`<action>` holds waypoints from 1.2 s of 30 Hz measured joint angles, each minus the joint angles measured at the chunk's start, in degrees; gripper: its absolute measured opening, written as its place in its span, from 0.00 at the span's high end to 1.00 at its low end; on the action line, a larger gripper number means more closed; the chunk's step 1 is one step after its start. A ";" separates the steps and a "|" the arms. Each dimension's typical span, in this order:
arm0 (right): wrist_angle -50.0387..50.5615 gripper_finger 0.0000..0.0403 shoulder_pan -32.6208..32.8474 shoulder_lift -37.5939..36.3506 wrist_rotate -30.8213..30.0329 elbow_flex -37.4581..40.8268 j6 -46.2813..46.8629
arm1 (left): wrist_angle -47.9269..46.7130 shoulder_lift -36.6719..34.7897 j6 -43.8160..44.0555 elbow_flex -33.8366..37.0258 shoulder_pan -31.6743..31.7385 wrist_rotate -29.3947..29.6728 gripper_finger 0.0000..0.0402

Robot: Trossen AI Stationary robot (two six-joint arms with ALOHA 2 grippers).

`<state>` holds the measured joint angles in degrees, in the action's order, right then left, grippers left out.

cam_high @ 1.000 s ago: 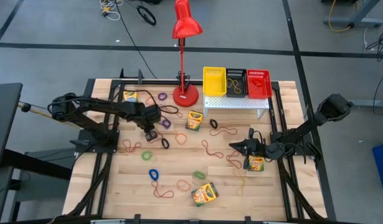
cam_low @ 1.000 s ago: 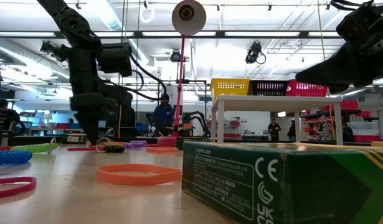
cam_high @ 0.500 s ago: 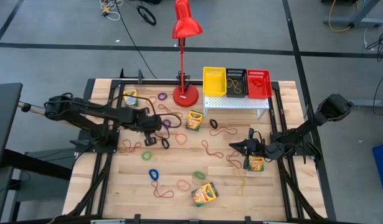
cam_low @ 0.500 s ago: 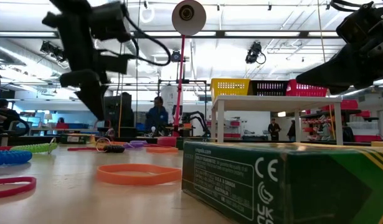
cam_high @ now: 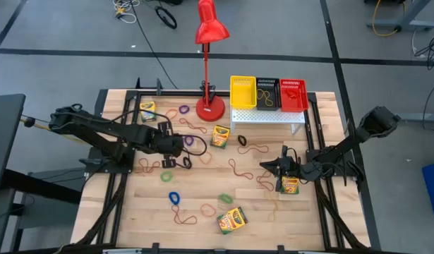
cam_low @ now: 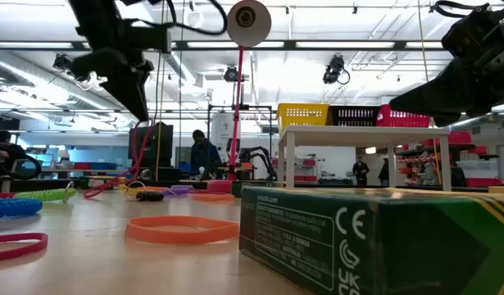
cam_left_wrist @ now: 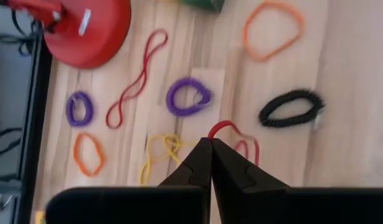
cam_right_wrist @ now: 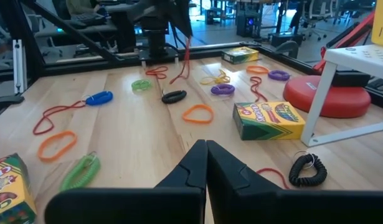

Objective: Pick & Place Office Desk Supplies
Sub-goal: Put the red rubber band into the black bin on the shelf

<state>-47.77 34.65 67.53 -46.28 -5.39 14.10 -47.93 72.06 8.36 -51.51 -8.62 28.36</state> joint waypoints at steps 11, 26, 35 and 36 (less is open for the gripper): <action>0.04 0.98 -0.02 0.00 -0.05 0.00 0.10 | 26.18 -1.12 -4.63 0.00 -3.48 -7.87 0.99; 0.47 0.72 -2.16 0.00 7.48 0.00 8.02 | 62.50 20.43 -3.88 -0.02 -2.95 -11.76 0.99; 0.55 0.54 -2.15 0.00 9.54 0.00 11.01 | 81.41 30.91 -6.05 0.00 -3.37 -15.54 0.99; 0.59 0.52 -2.15 0.00 9.54 -0.04 11.15 | 83.21 31.84 -6.08 0.00 -3.28 -16.03 0.99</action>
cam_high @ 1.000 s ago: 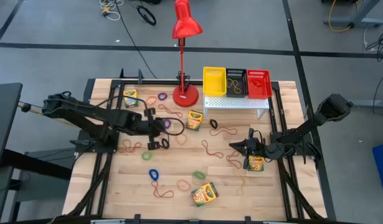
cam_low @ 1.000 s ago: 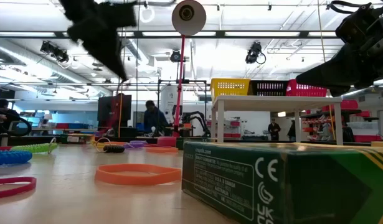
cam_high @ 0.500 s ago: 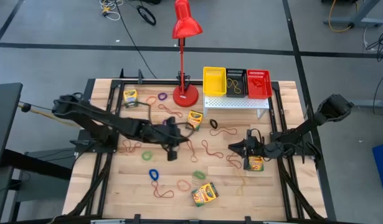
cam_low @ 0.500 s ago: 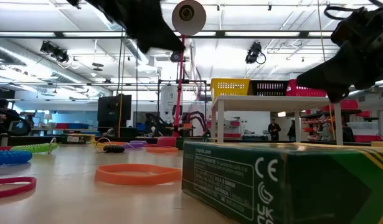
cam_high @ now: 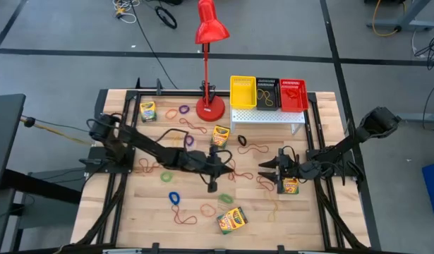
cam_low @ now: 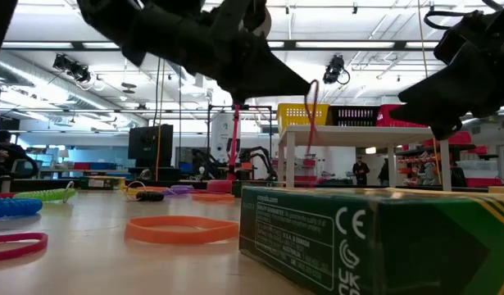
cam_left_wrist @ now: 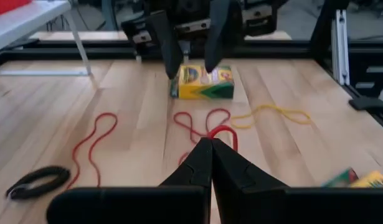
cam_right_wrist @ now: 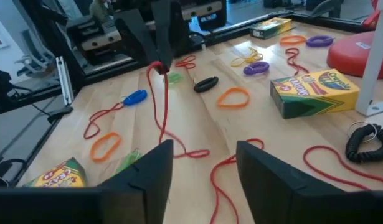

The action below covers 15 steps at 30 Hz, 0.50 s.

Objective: Pick & Place Office Desk Supplies
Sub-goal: Put the red rubber band into the black bin on the shelf

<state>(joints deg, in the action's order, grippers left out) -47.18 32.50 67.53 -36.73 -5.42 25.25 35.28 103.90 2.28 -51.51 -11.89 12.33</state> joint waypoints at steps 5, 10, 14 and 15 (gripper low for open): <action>4.58 0.45 -0.01 0.00 -0.35 -3.12 -0.12 | 7.80 4.52 -0.10 0.02 1.22 -3.01 0.99; 9.92 0.40 -0.62 0.02 -0.52 -7.09 -0.50 | 12.35 6.97 -0.50 0.02 2.22 -6.01 0.99; 10.56 0.37 -2.37 1.01 -0.62 -7.87 -0.43 | 12.58 5.79 -3.04 0.02 2.24 -6.44 0.99; 10.30 0.37 -2.83 1.66 -0.54 -7.88 -0.42 | 12.48 5.42 -4.00 0.02 2.24 -6.44 0.99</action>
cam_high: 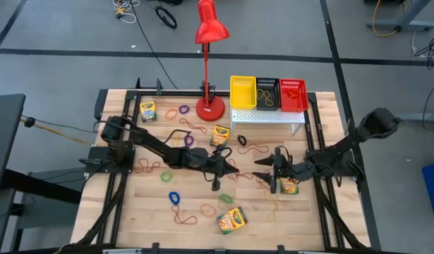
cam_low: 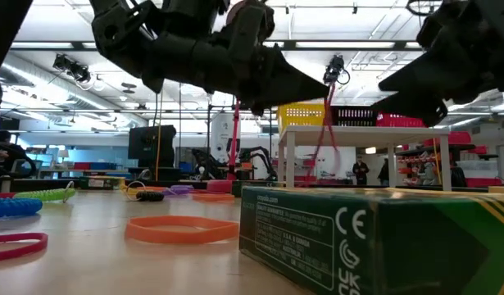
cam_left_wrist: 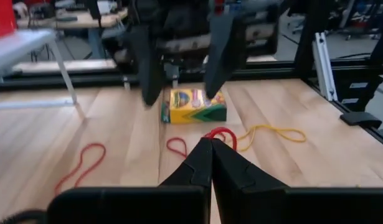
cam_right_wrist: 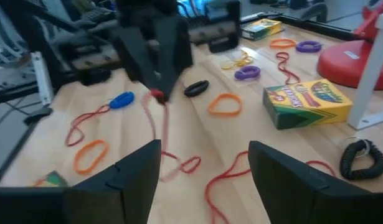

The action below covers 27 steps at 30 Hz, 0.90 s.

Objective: Pick & Place Office Desk Supplies
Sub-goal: Put the red rubber band into the black bin on the shelf

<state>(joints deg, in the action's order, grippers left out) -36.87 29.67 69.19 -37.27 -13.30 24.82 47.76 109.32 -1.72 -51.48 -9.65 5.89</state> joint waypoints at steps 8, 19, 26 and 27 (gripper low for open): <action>-7.95 0.37 -2.62 10.30 1.85 -1.13 1.48 | -1.91 -0.33 -1.14 0.35 0.00 -0.48 0.99; -7.28 0.37 -3.91 16.50 2.42 -8.86 -3.67 | 25.61 -0.33 5.33 13.68 3.36 -3.22 0.99; -1.04 0.34 -7.08 17.95 4.64 -13.00 -2.78 | 24.95 -0.33 5.32 13.86 5.38 -3.30 0.99; -0.65 0.33 -7.08 18.24 4.62 -13.27 -2.74 | 24.75 -0.33 5.21 13.86 5.44 -3.18 0.99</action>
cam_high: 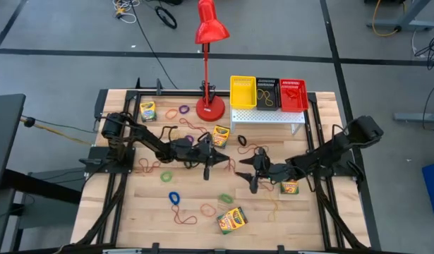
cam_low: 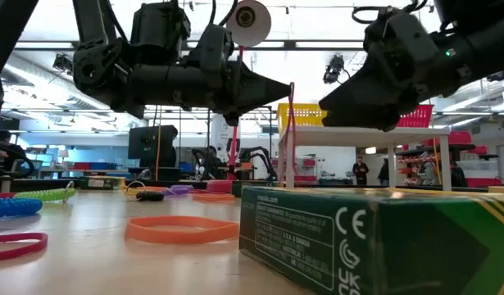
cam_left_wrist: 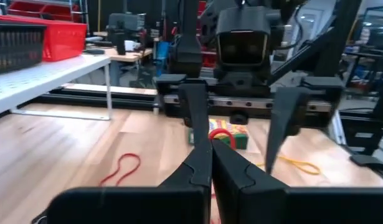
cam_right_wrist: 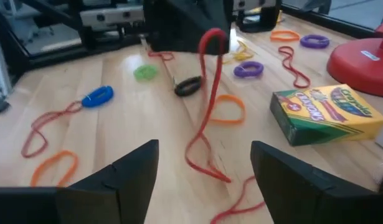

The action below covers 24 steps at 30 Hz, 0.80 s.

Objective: Pick & Place Office Desk Supplies
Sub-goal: Put the red rubber band into the black bin on the shelf

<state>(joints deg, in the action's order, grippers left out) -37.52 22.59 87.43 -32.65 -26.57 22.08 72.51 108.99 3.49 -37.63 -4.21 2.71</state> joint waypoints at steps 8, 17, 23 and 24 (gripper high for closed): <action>-1.60 0.23 -1.09 1.19 1.28 -0.26 1.03 | -1.38 0.00 -0.49 0.00 0.17 -0.16 0.99; -4.72 0.22 -3.00 1.17 4.04 -0.26 -0.32 | -1.20 0.00 -0.47 0.00 0.09 -0.18 0.99; -7.46 0.22 -3.09 2.15 4.69 -0.26 -0.52 | -0.94 0.00 -0.47 0.00 0.09 -0.21 0.99; -8.66 0.22 -3.20 2.91 5.12 -0.26 -0.55 | -0.85 0.00 -0.45 0.00 0.11 -0.19 0.99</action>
<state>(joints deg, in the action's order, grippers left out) -46.17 19.39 90.34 -27.53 -26.83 21.53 71.66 108.99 3.05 -37.63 -4.10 2.52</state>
